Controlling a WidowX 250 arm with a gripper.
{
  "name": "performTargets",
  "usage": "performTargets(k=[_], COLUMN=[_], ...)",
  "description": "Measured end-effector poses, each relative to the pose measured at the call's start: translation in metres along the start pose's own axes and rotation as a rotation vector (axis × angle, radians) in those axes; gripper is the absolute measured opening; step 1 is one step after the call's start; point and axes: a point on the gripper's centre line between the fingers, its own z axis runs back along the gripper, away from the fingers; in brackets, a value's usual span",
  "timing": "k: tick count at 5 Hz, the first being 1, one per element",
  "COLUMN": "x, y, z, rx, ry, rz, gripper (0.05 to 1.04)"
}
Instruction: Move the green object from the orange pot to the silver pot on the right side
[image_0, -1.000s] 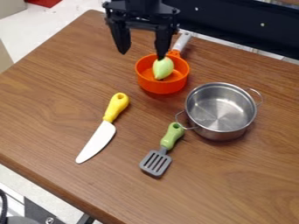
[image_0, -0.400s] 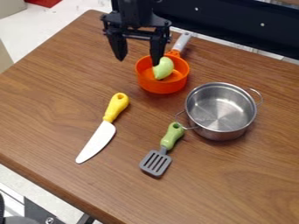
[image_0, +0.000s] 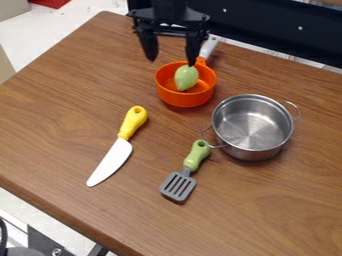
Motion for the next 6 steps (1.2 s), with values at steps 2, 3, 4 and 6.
performTargets(k=[2,3,4,6], x=[0.004,0.005,0.009,0.008], y=[-0.01,-0.01,-0.012,-0.009], z=[-0.011,-0.027,-0.032,-0.041], rx=[0.011,0.031,0.049,0.068], ry=[0.007,0.026,0.004,-0.006], rz=[-0.015,-0.009,-0.019,-0.02], gripper=[0.996,0.996,0.996,0.996])
